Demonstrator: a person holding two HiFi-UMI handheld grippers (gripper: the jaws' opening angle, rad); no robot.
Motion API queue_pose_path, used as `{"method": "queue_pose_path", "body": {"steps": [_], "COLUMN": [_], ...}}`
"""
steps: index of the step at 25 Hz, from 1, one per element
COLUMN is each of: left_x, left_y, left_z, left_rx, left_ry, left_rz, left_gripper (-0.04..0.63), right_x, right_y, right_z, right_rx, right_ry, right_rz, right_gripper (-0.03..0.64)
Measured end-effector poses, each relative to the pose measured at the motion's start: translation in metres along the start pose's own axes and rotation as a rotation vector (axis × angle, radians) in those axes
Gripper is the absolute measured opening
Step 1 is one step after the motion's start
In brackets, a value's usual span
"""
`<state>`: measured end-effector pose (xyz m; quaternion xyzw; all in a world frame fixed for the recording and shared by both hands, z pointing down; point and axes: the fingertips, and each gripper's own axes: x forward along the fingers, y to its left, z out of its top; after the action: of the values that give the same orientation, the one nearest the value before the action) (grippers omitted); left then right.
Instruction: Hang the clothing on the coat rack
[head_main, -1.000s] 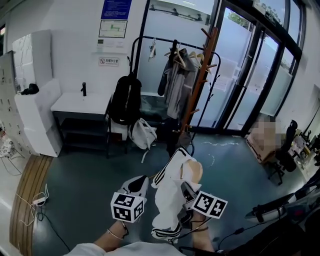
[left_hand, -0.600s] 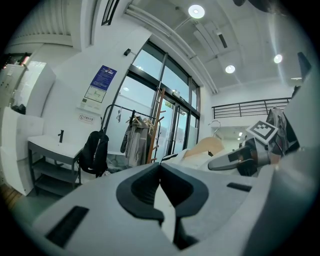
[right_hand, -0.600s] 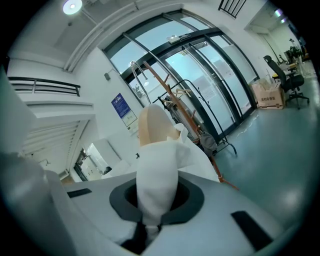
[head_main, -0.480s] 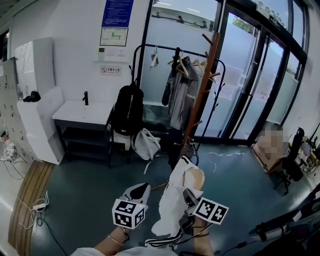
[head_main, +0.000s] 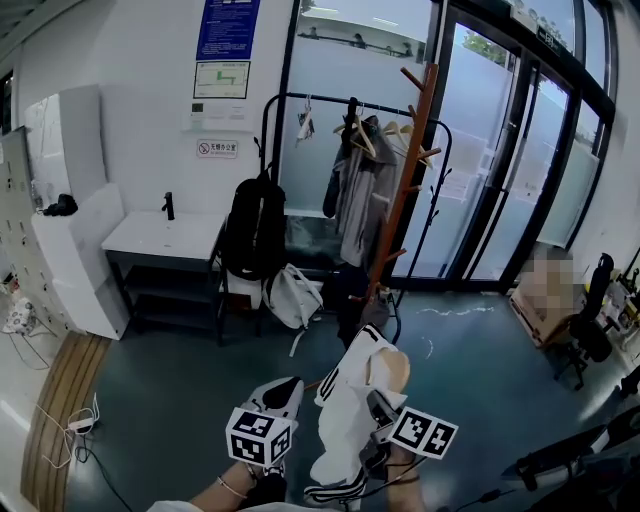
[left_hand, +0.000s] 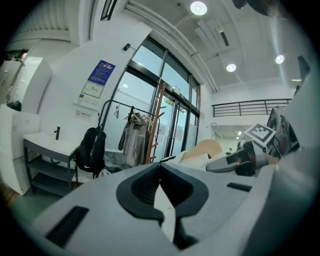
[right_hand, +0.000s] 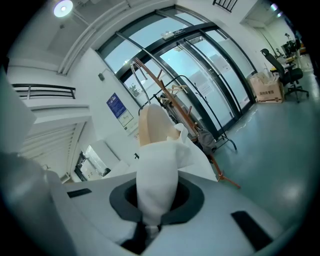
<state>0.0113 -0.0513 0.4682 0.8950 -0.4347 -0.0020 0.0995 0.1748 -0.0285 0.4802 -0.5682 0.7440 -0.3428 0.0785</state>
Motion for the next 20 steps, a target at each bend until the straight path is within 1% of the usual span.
{"method": "queue_pose_path", "body": {"steps": [5,9,14,20], "left_x": [0.028,0.056,0.089,0.134], "left_y": [0.010,0.027,0.050,0.074], "left_z": [-0.001,0.005,0.028,0.051], "left_rx": [-0.012,-0.016,-0.032,-0.034], "left_ry": [-0.018,-0.035,-0.089,-0.097], "left_rz": [-0.020,-0.033,-0.067,-0.097], "left_gripper": [0.009,0.009,0.009,0.009], "right_x": [0.020,0.047,0.083,0.123], "right_y": [-0.010,-0.009,-0.006,-0.005], "right_z": [0.011,0.022,0.040,0.066], "right_rx": [0.001,-0.018,-0.039,-0.041], "right_ry": [-0.002,-0.002,0.004,0.014], "right_rz": [-0.023,-0.019,-0.019,-0.024], "right_gripper": [0.037,0.037,0.037,0.037]}}
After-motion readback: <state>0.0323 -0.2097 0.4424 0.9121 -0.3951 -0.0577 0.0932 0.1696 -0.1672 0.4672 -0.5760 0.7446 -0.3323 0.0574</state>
